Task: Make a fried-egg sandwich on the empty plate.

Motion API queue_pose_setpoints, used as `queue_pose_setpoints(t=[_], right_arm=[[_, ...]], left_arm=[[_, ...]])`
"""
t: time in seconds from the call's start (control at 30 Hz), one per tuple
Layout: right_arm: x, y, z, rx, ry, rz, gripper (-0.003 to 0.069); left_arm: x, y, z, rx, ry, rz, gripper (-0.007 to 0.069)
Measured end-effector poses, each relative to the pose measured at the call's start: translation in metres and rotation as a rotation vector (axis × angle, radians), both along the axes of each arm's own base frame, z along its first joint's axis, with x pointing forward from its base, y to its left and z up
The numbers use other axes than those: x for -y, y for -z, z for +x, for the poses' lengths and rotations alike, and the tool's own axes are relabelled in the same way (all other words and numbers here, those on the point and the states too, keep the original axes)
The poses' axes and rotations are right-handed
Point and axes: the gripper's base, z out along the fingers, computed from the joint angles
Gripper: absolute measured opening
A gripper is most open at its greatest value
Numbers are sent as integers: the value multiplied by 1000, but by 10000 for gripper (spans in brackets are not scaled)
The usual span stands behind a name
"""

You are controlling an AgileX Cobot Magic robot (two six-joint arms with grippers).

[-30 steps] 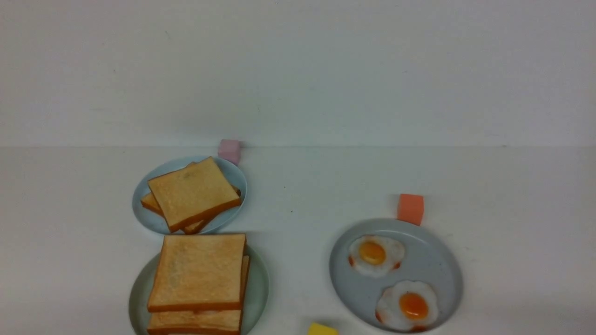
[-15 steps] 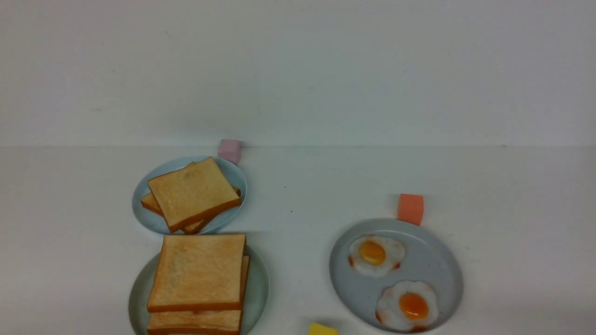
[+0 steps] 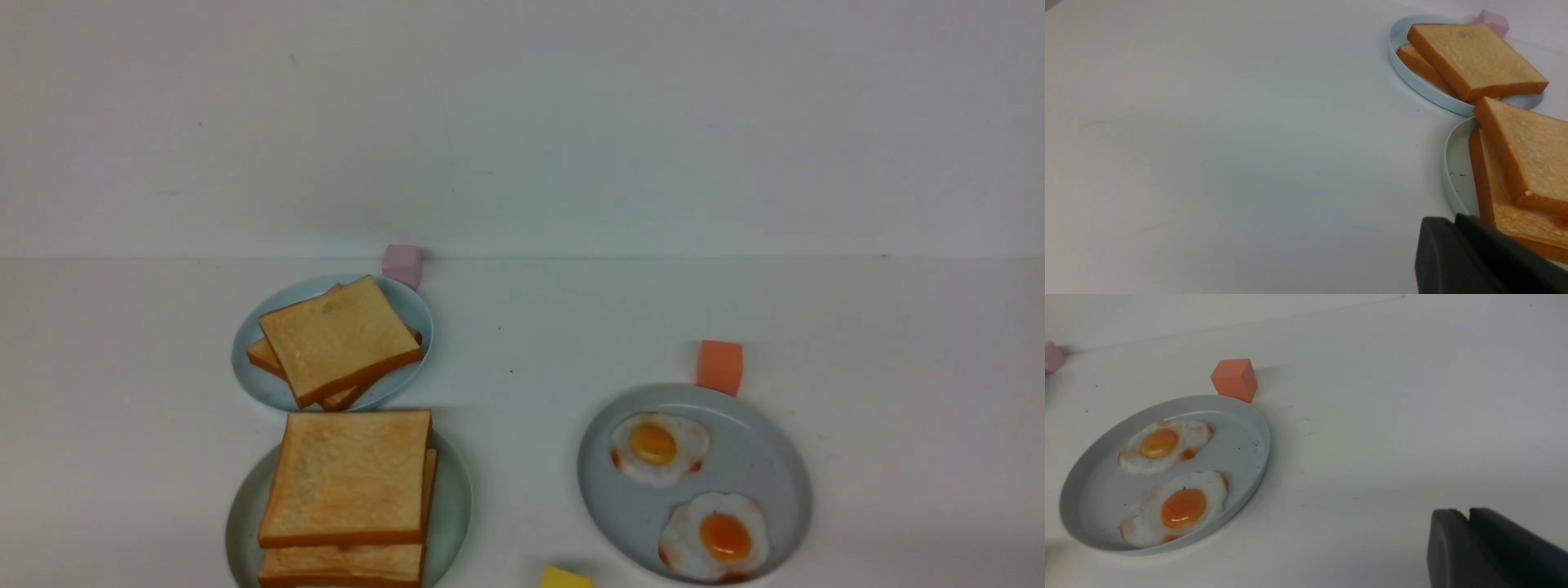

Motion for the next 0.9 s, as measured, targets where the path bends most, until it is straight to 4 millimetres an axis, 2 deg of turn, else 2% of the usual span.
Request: queue_pose_setpoints(t=[0.9], right_arm=[[0, 0, 0, 0, 0, -2, 120]], left_arm=[[0, 0, 0, 0, 0, 0, 76]])
